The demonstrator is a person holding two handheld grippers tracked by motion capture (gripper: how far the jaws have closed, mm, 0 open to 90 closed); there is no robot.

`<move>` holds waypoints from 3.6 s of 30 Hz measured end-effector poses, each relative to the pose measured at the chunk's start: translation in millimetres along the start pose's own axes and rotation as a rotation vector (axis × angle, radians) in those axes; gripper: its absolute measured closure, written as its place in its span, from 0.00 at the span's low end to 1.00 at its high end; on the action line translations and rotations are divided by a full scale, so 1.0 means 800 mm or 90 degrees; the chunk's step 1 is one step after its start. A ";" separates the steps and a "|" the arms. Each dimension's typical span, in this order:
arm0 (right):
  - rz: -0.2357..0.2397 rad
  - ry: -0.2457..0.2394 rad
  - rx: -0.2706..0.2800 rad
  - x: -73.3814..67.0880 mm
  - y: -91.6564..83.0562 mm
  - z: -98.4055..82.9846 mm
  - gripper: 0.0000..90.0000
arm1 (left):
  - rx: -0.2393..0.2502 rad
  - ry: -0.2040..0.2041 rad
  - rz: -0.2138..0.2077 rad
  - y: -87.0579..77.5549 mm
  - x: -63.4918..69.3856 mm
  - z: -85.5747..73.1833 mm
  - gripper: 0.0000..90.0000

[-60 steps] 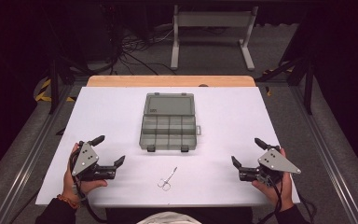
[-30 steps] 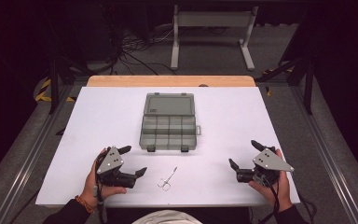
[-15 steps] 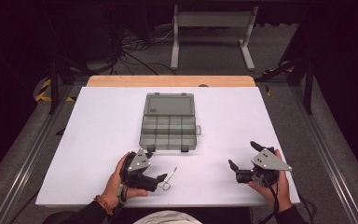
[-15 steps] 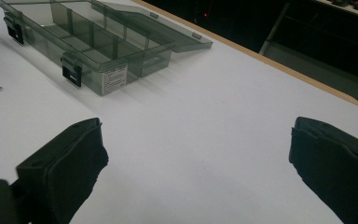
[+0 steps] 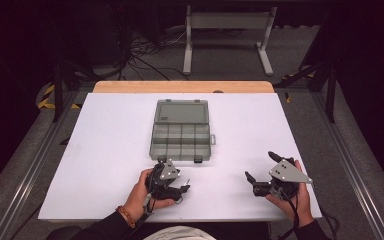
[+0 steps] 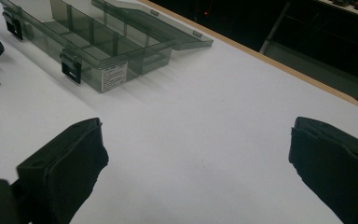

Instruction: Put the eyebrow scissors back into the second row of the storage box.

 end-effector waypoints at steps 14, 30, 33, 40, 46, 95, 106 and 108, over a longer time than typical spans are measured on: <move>0.003 -0.005 -0.025 -0.002 0.004 -0.007 0.05 | -0.054 -0.007 -0.006 -0.004 0.001 0.003 0.75; 0.013 -0.011 -0.044 -0.005 0.008 -0.013 0.05 | -0.035 0.009 -0.017 -0.009 0.004 0.006 0.94; 0.012 -0.009 -0.044 -0.005 0.007 -0.013 0.05 | -0.024 0.018 -0.013 -0.015 0.004 0.010 0.94; 0.009 -0.009 -0.041 -0.003 0.007 -0.011 0.05 | 0.027 0.043 0.017 -0.053 -0.009 0.026 0.94; 0.008 -0.010 -0.041 -0.003 0.007 -0.011 0.05 | 0.053 0.048 0.031 -0.076 -0.018 0.032 0.94; -0.003 0.002 -0.006 -0.004 0.003 0.003 0.05 | 0.238 0.082 0.012 -0.169 -0.091 0.075 0.95; -0.006 0.001 -0.014 -0.005 0.006 0.000 0.05 | 0.240 0.109 -0.022 -0.156 -0.106 0.090 0.95; -0.006 0.000 -0.015 -0.006 0.007 0.000 0.05 | 0.239 0.106 -0.023 -0.151 -0.109 0.093 0.95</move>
Point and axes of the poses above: each handheld gripper's, and its own axes: y roughly forward along the jaws, z roughly out of its top, x roughly to its right, the point moved 10 cm from there along y, roughly forward along the jaws, and after that the axes turned 6 degrees about x, right-handed, at the moved point
